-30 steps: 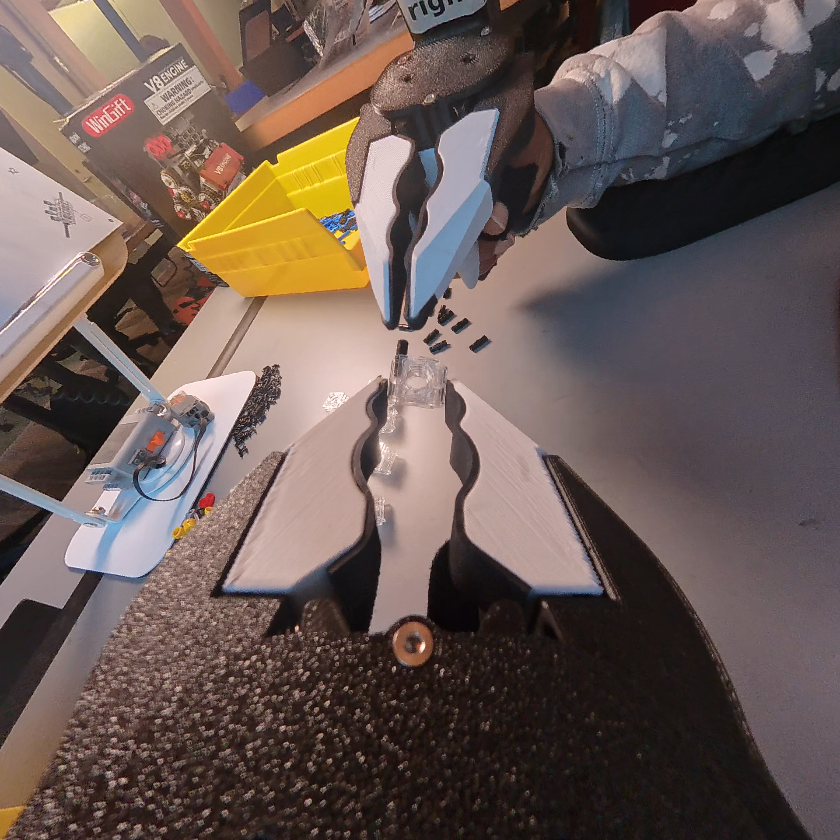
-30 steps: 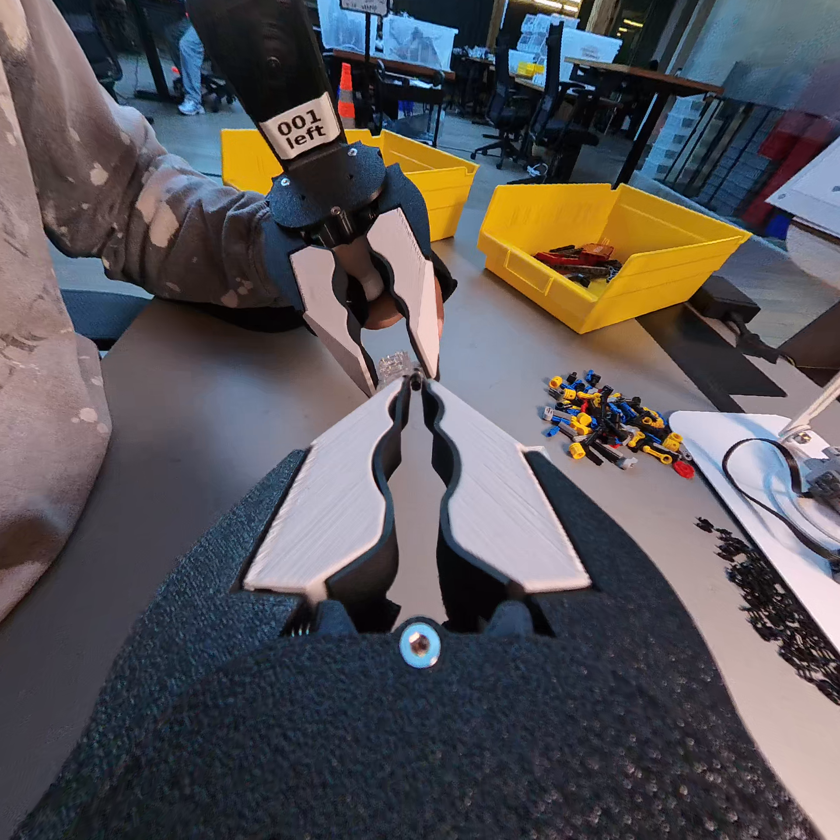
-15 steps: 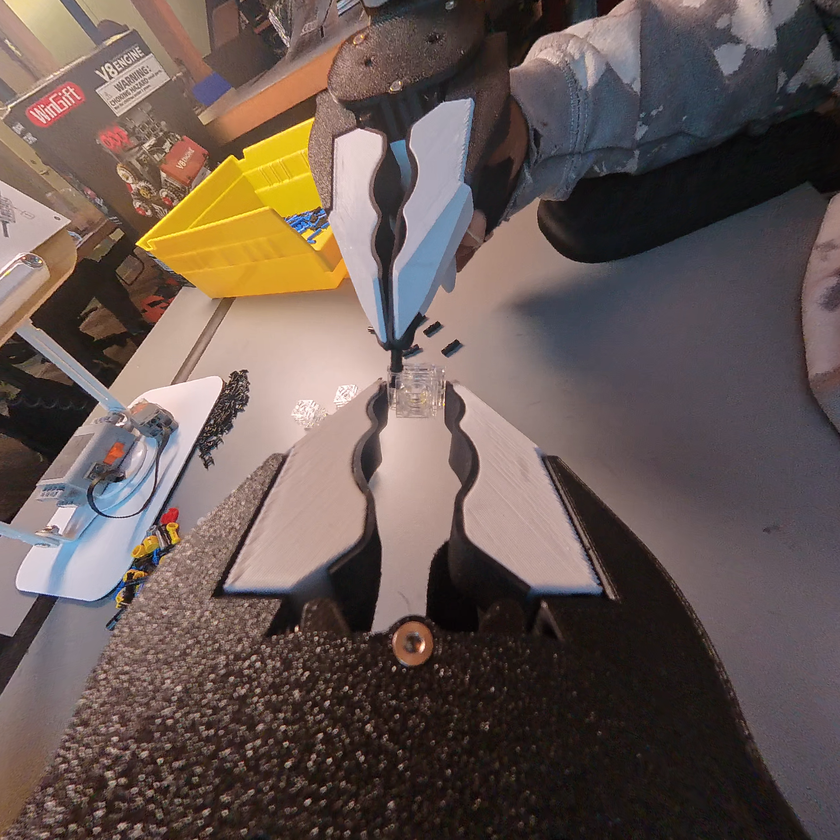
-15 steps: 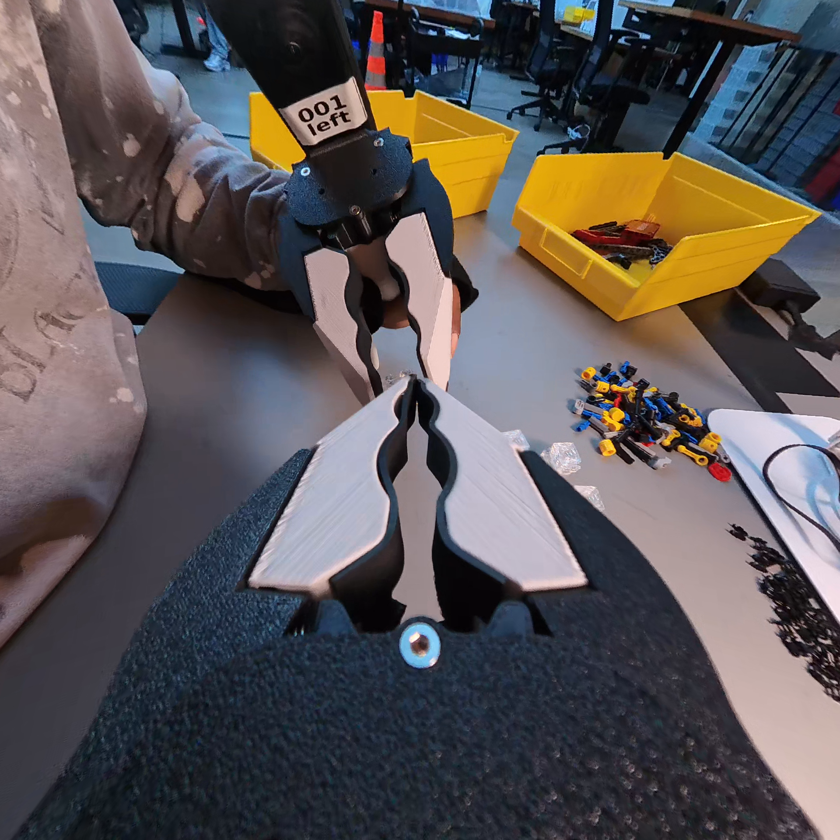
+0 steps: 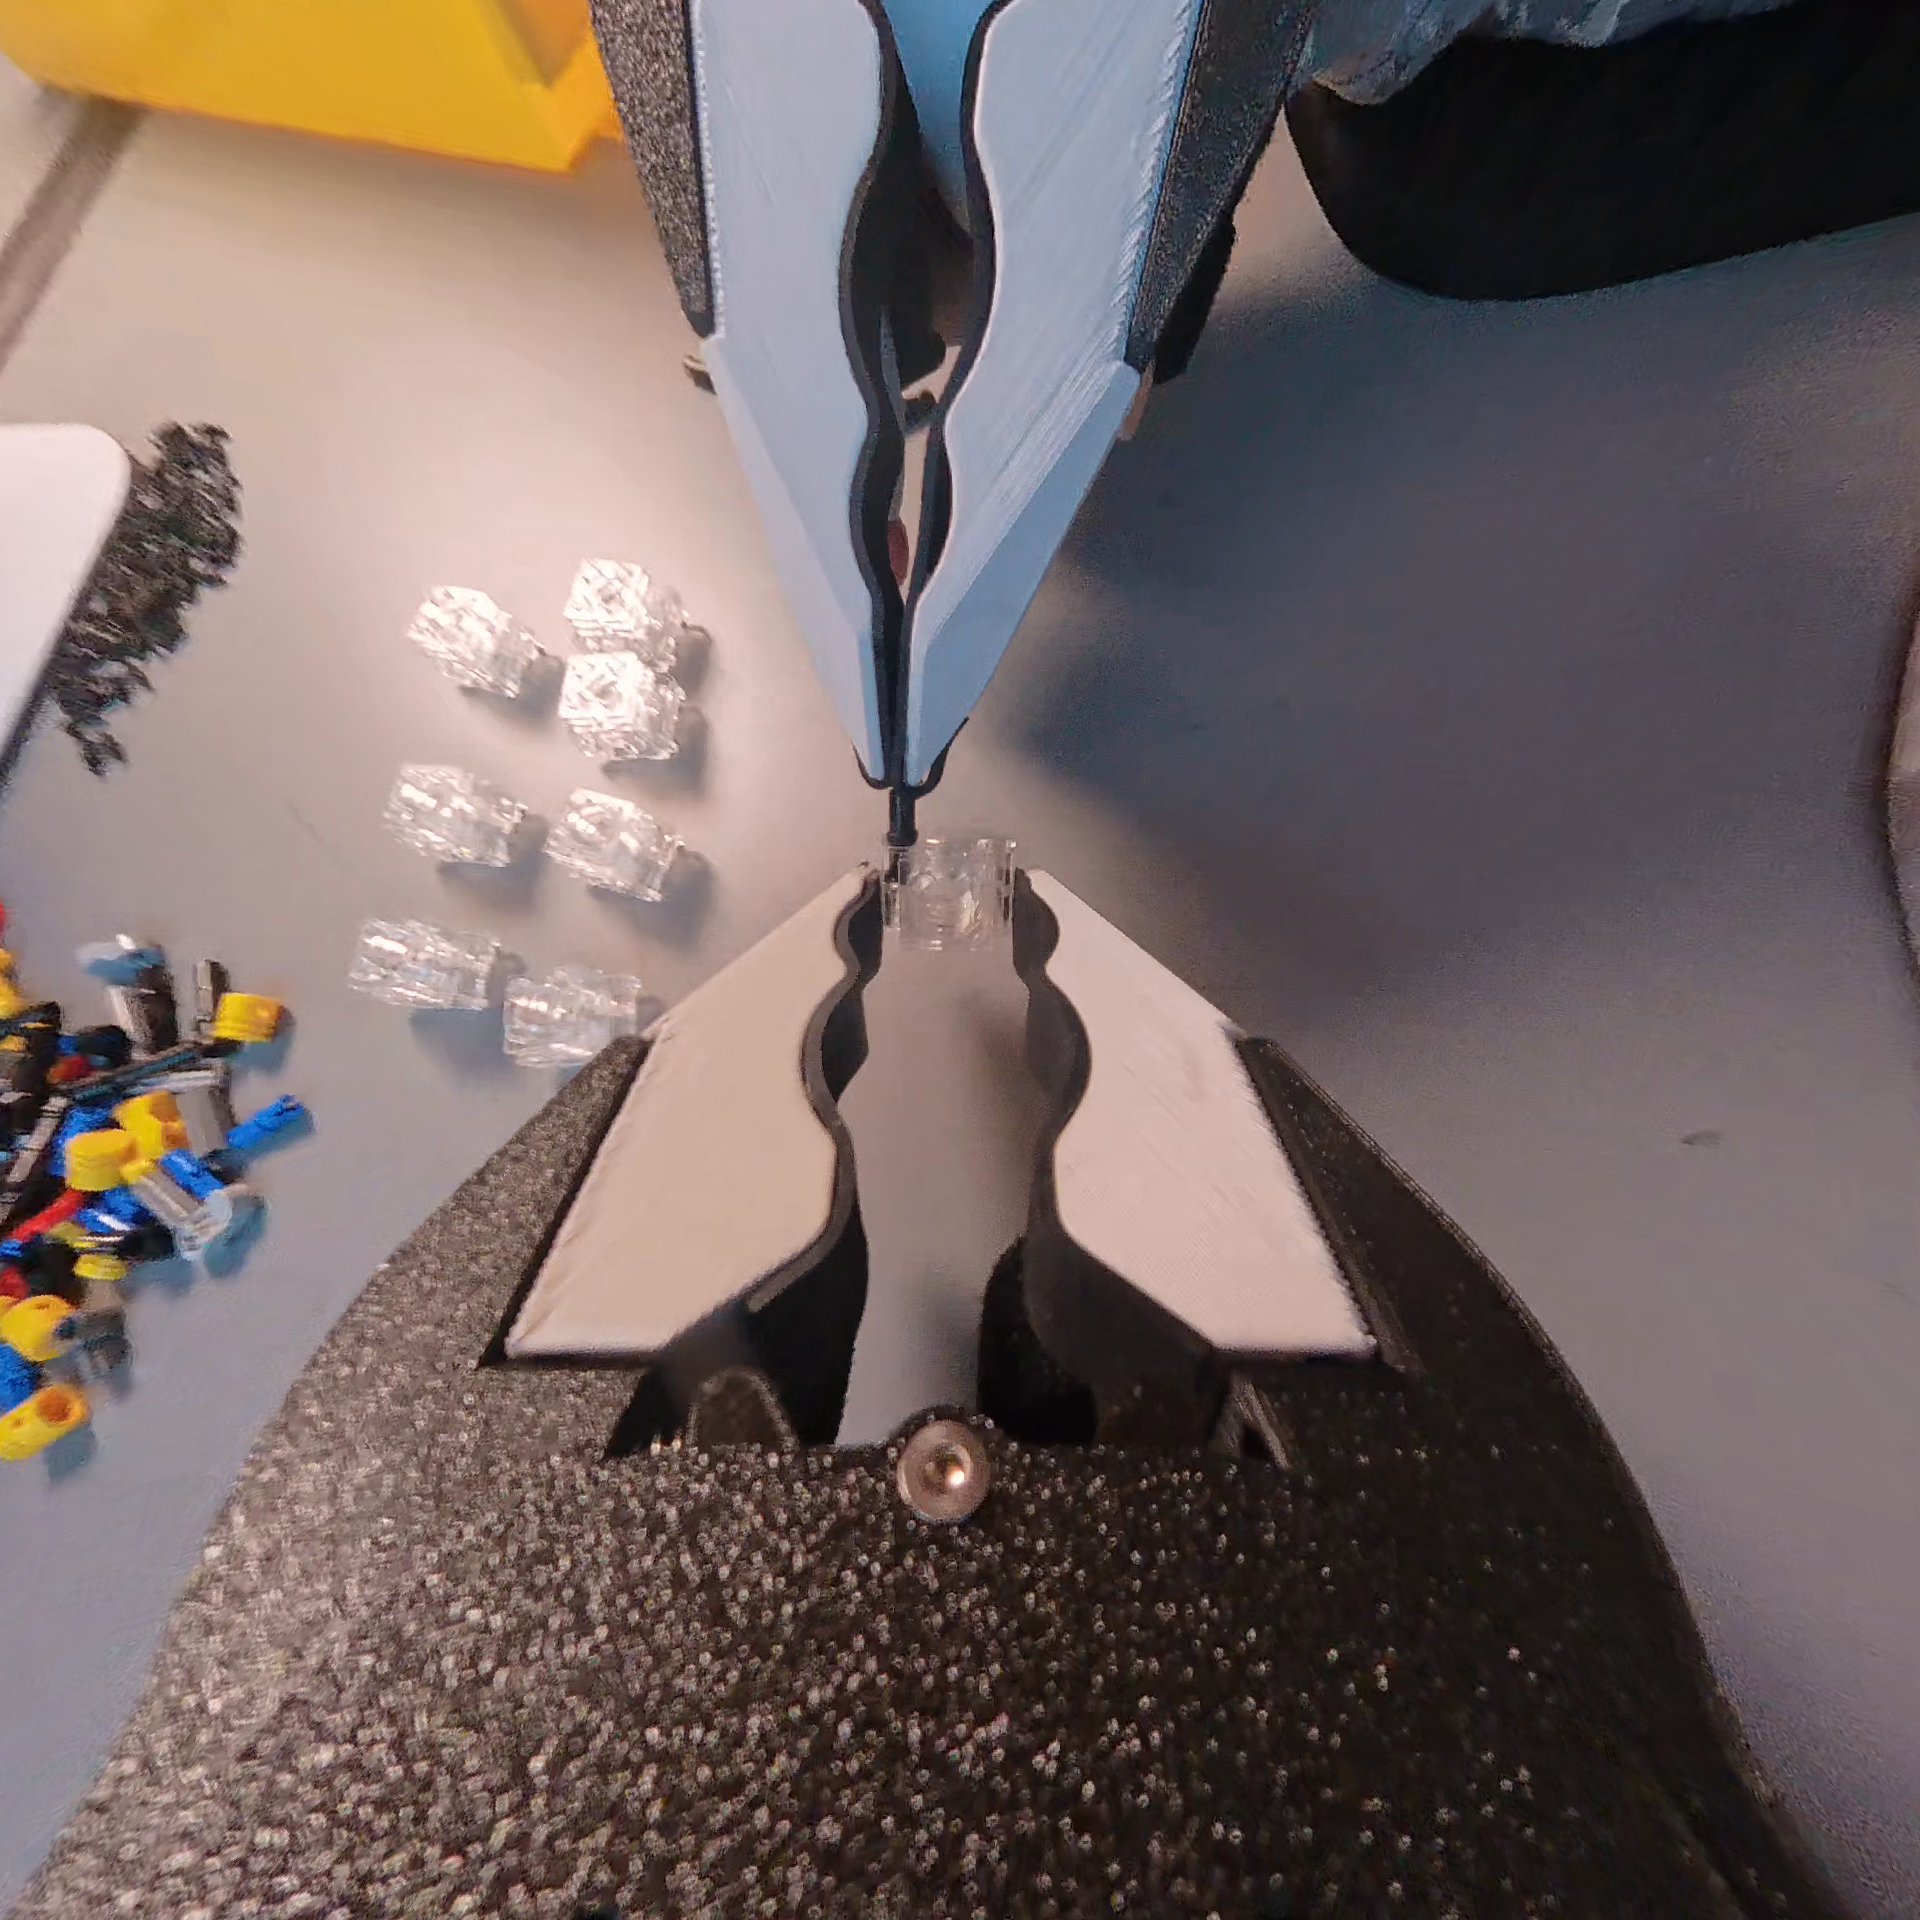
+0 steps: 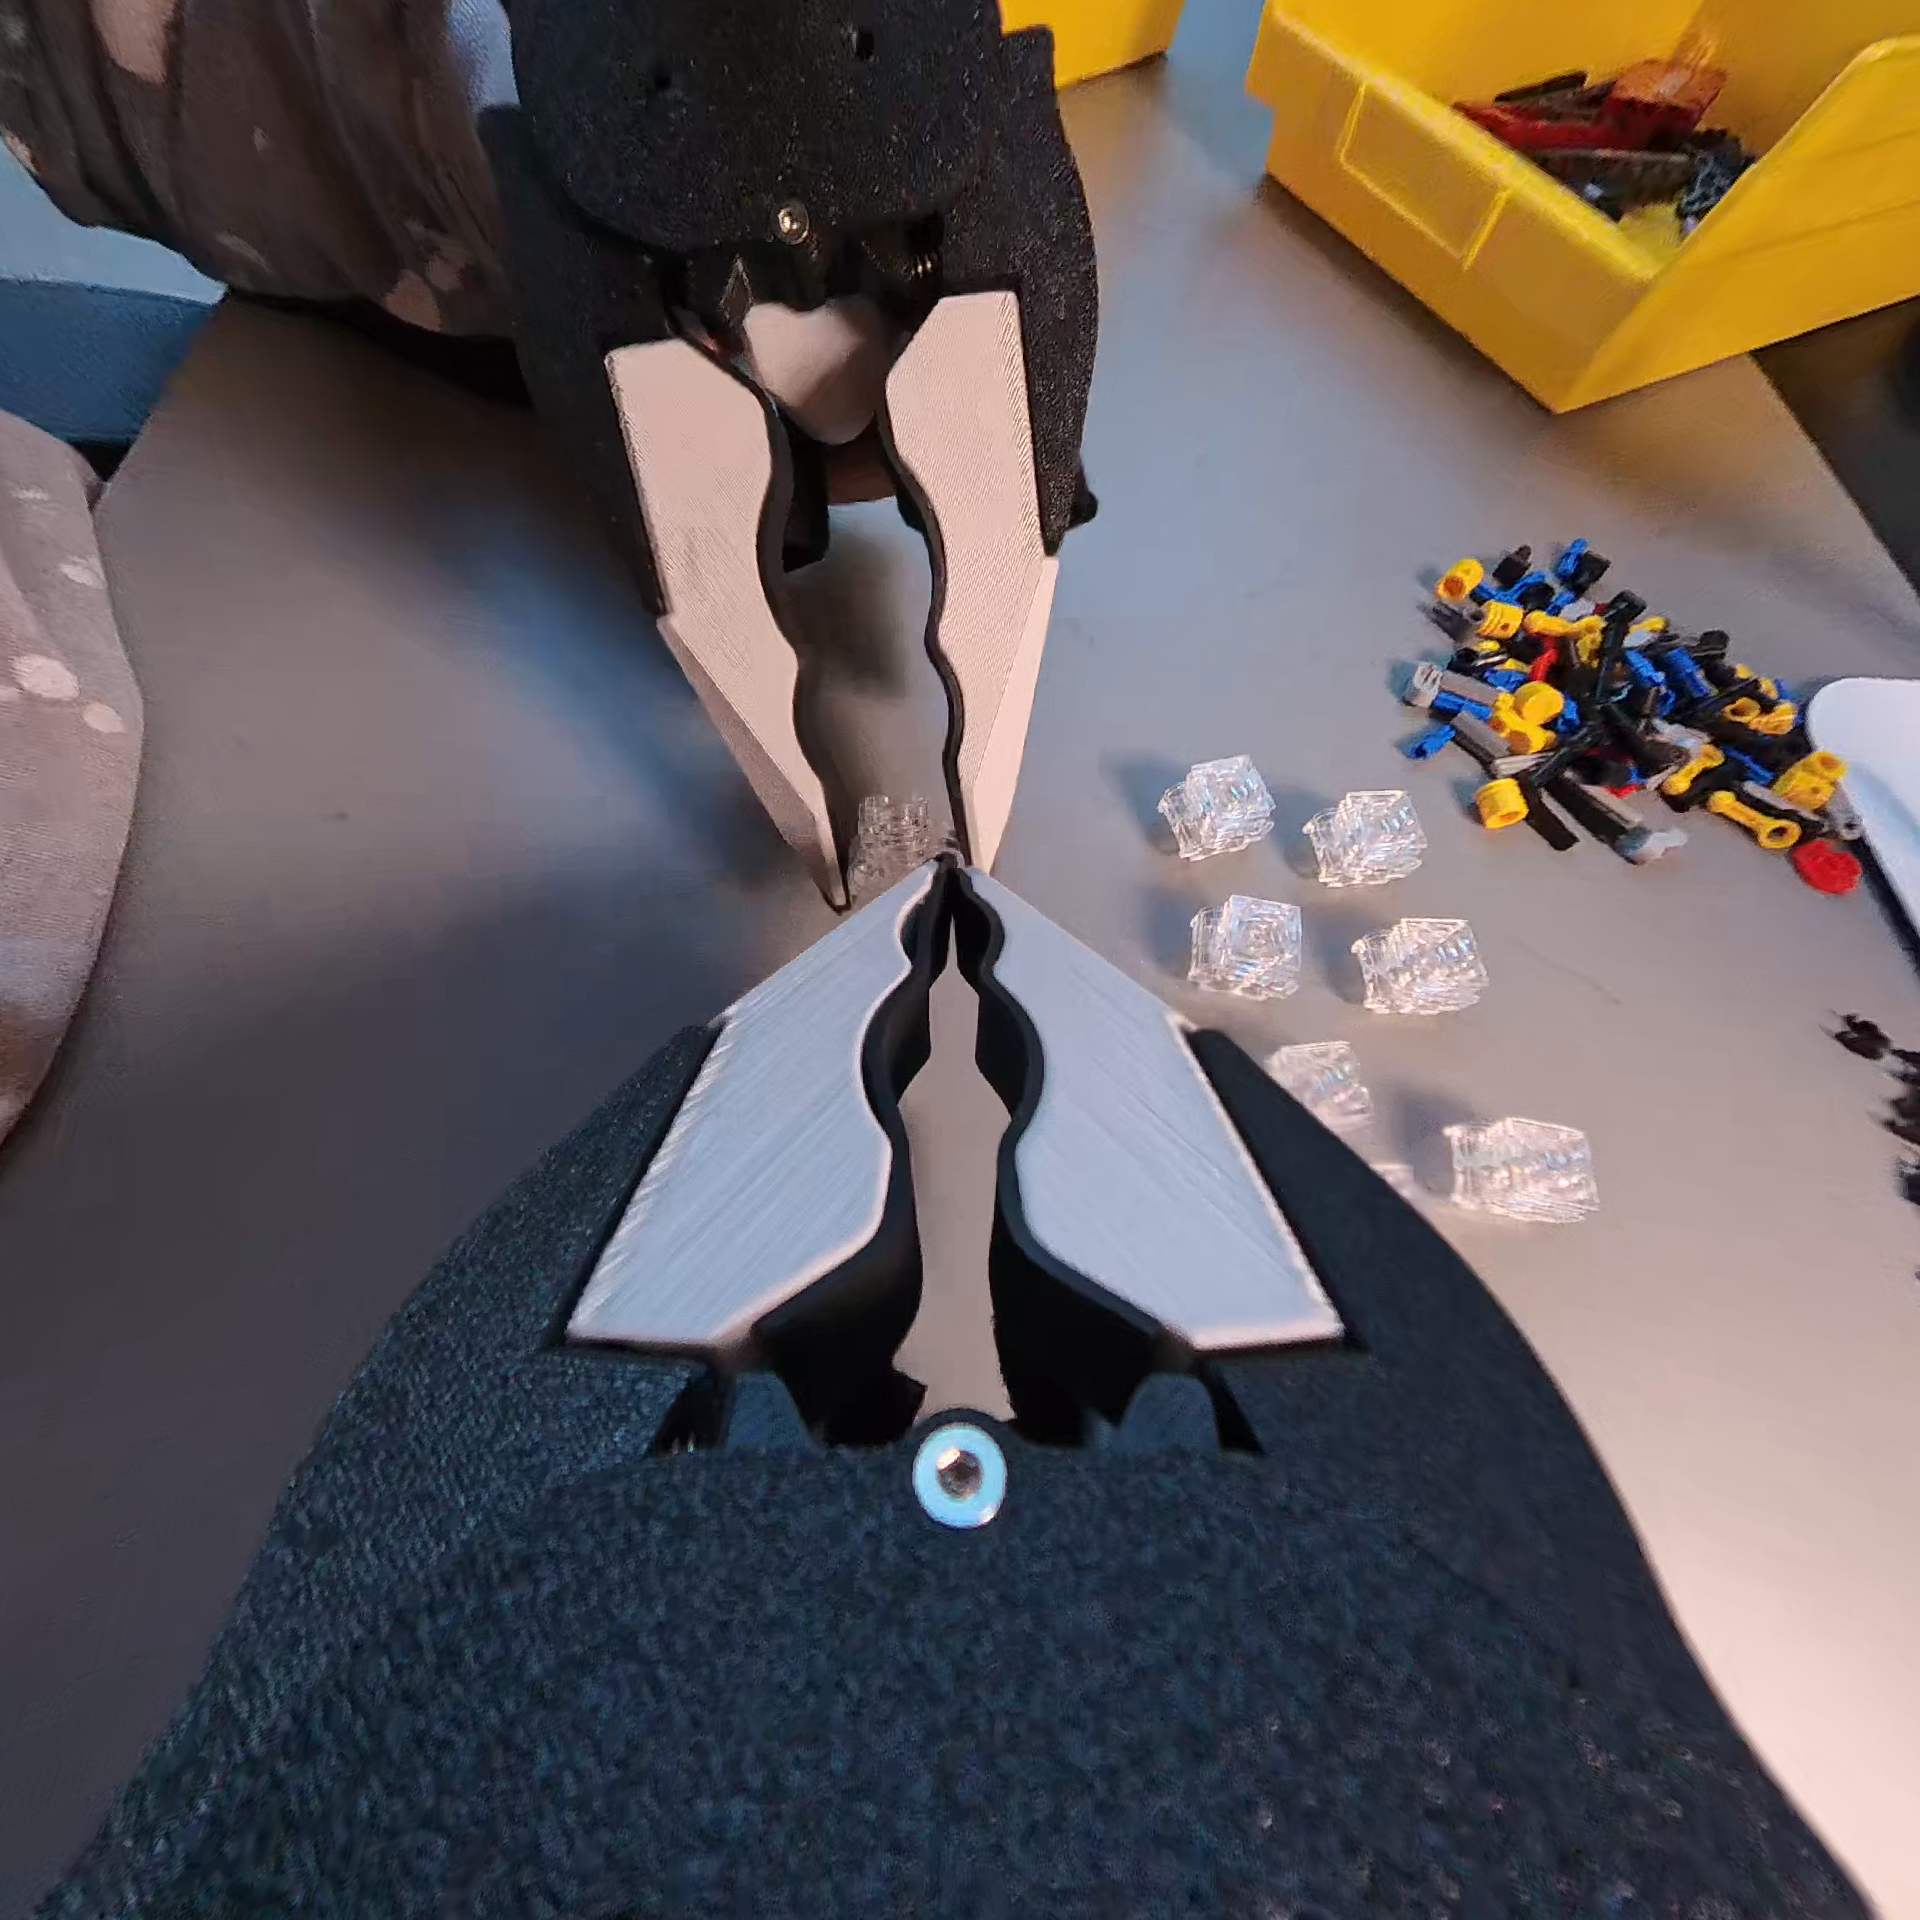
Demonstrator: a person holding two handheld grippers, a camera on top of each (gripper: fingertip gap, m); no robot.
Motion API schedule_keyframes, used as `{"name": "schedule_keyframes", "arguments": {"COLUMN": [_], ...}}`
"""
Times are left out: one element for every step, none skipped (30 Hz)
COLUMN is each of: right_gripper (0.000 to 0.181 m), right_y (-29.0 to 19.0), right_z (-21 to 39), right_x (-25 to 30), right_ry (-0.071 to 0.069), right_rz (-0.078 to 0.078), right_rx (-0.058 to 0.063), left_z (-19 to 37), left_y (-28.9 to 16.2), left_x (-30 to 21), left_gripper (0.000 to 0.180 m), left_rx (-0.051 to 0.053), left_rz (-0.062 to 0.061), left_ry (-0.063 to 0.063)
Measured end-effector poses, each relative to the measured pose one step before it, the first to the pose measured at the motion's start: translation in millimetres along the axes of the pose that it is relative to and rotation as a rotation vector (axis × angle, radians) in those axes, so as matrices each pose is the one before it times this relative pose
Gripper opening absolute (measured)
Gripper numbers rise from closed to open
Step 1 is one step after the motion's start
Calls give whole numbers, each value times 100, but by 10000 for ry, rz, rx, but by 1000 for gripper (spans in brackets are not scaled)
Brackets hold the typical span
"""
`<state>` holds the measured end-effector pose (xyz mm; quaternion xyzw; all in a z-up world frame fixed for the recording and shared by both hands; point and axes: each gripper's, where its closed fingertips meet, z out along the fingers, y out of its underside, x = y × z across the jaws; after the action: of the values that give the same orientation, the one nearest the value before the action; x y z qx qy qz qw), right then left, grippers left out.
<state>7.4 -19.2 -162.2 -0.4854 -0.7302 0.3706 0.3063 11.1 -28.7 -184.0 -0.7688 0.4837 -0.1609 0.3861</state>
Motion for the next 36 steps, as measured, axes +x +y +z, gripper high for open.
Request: {"name": "schedule_keyframes", "arguments": {"right_gripper": [0,0,0,0,0,0,0,0,0,0,0,0,0,0,0,0,0,0,0,0,0,0,0,0,0,0,0,0,0,0,0,0,0,0,0,0], "right_y": [615,539,300,228,122,-58,-72,6,48,63,39,35,54,49,77,7,-34,-9,-61,-61,-25,-65,-73,5,39,72,72,85,116,266,561,-82,-137,-148,-43,-51], "right_z": [261,247,237,198,81,-47,-80,-102,-83,-40,2,28,40,71,112,36,-9,38,17,47,35,45,42,35,0,2,11,14,29,112,329,62,-66,-104,-22,21], "right_x": [4,-60,-236,-192,-81,-17,-21,74,42,24,29,9,-21,-36,-13,15,-7,12,-2,-15,-31,-130,-17,17,2,6,11,6,37,31,-130,-17,-24,-68,-27,7], "right_ry": [10,19,-85,-90,-29,-35,-72,-1,-3,-13,4,4,-12,-8,8,6,-29,-2,14,22,-14,-89,-27,-31,-39,-31,-29,-30,-15,-38,-104,-34,-85,-75,-21,-16], "right_rz": [-7,-114,-40,16,-40,20,75,47,13,23,11,-6,-9,-19,-9,-3,19,7,-48,-64,-50,-10,44,27,44,8,16,18,-11,-7,-119,-22,107,27,-21,-3], "right_rx": [-280,-254,-133,-138,-92,57,68,22,9,-2,-14,-21,-26,-36,-45,4,23,8,21,4,-37,4,8,-44,-53,-67,-60,-80,-104,-184,-321,142,179,120,11,27], "left_z": [255,211,190,177,115,-1,-28,-7,-2,10,13,17,31,30,32,19,-5,-5,-1,-13,1,-20,-21,0,9,19,22,24,32,74,76,-12,-30,-49,-23,-23], "left_y": [392,366,341,262,166,-25,1,36,12,-5,-22,-32,-27,-43,-46,-2,-1,9,6,7,17,18,22,5,-8,-21,-15,-29,-28,-26,22,56,-5,0,-3,25], "left_x": [143,68,196,192,65,5,-16,-62,-28,-56,-43,-32,-14,62,84,13,2,-6,1,-4,39,137,13,-4,-11,0,-16,3,-11,17,118,37,24,18,12,2], "left_gripper": [21,21,22,22,22,22,22,22,22,22,22,22,22,22,22,22,22,22,22,22,22,22,22,22,22,21,21,21,21,21,21,21,21,21,21,21], "left_rx": [-208,-168,-189,-165,-80,24,18,27,45,40,58,65,61,62,59,32,28,20,21,30,30,16,13,22,8,-9,-13,-15,-33,-44,-64,-44,12,-8,15,38], "left_rz": [-243,-5,57,55,59,-35,-56,20,51,6,4,6,-5,-6,1,23,-8,-28,-28,4,-4,1,23,54,53,62,41,13,51,78,47,41,-12,63,62,-75], "left_ry": [182,35,78,69,-6,10,36,-9,-8,-12,-7,2,12,62,63,7,13,20,31,28,28,91,14,-12,-30,-39,-22,-19,-45,-45,59,40,24,-8,-19,47]}}
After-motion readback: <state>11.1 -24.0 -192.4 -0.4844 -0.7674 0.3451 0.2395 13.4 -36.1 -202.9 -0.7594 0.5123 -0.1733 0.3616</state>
